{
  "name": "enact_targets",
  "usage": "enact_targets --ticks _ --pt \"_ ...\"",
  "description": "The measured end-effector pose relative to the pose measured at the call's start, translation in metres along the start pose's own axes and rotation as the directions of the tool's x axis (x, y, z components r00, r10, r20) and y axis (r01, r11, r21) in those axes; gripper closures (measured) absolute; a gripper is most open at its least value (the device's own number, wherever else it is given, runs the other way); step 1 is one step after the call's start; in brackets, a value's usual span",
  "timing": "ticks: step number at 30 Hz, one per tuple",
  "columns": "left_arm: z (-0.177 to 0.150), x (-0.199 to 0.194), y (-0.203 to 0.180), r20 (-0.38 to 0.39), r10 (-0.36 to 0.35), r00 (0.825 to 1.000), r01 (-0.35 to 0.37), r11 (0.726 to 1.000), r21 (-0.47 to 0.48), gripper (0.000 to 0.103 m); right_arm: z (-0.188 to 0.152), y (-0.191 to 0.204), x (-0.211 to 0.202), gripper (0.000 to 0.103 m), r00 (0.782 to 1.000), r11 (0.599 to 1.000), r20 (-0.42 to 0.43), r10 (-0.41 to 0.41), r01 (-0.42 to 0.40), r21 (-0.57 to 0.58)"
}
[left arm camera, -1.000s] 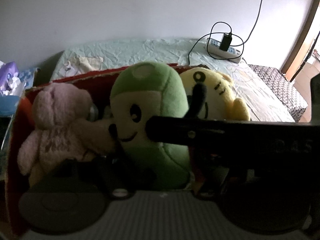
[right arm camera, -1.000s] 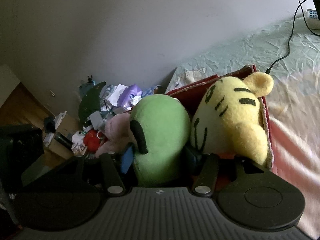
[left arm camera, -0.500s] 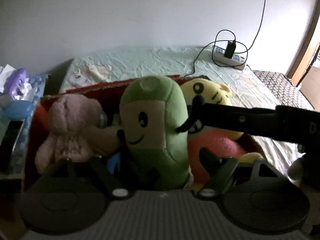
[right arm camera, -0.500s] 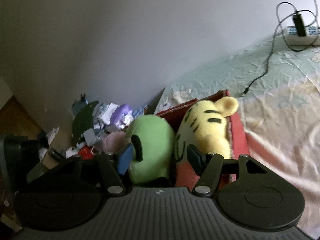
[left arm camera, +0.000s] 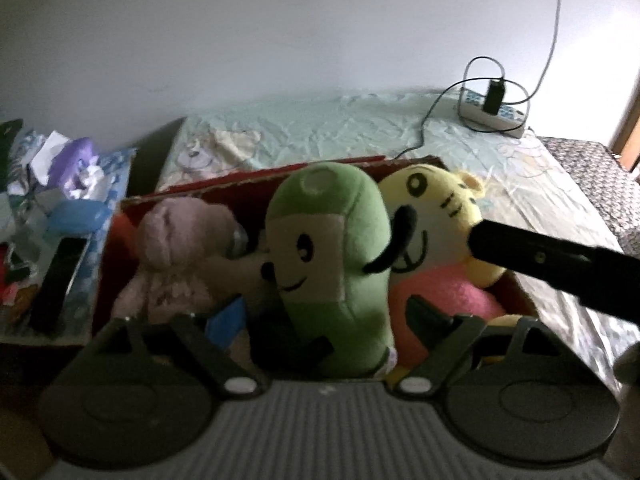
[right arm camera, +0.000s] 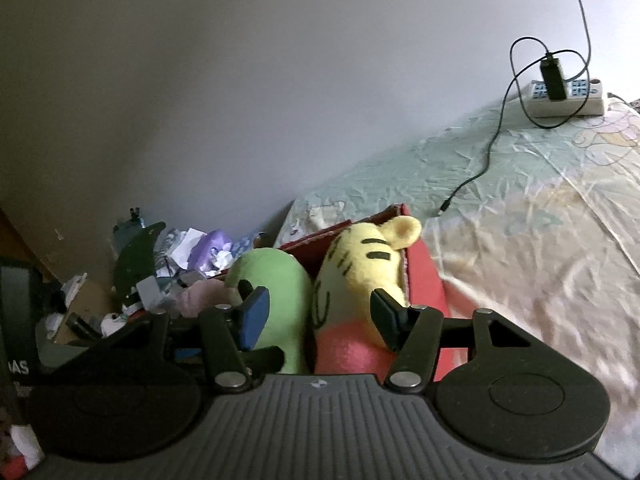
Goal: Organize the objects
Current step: 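Release the green plush beside the tiger and withdraw the right gripper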
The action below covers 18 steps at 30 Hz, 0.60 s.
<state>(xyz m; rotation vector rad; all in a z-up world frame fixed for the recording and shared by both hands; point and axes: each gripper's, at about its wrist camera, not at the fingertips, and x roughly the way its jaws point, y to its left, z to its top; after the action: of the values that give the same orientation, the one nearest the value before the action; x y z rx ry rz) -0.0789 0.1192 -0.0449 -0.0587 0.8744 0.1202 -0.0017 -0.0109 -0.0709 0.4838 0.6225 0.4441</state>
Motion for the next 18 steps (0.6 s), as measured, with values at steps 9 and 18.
enact_targets --ticks 9,18 --pt "-0.001 -0.003 -0.008 -0.031 0.087 0.996 -0.087 0.996 -0.001 0.014 -0.004 0.004 -0.011 0.043 0.999 0.999 0.005 -0.033 0.033 -0.038" --pt "-0.005 -0.008 -0.02 -0.031 0.136 0.99 -0.136 0.991 0.021 0.013 -0.007 0.001 -0.024 0.042 0.998 0.997 0.012 -0.061 0.062 -0.044"
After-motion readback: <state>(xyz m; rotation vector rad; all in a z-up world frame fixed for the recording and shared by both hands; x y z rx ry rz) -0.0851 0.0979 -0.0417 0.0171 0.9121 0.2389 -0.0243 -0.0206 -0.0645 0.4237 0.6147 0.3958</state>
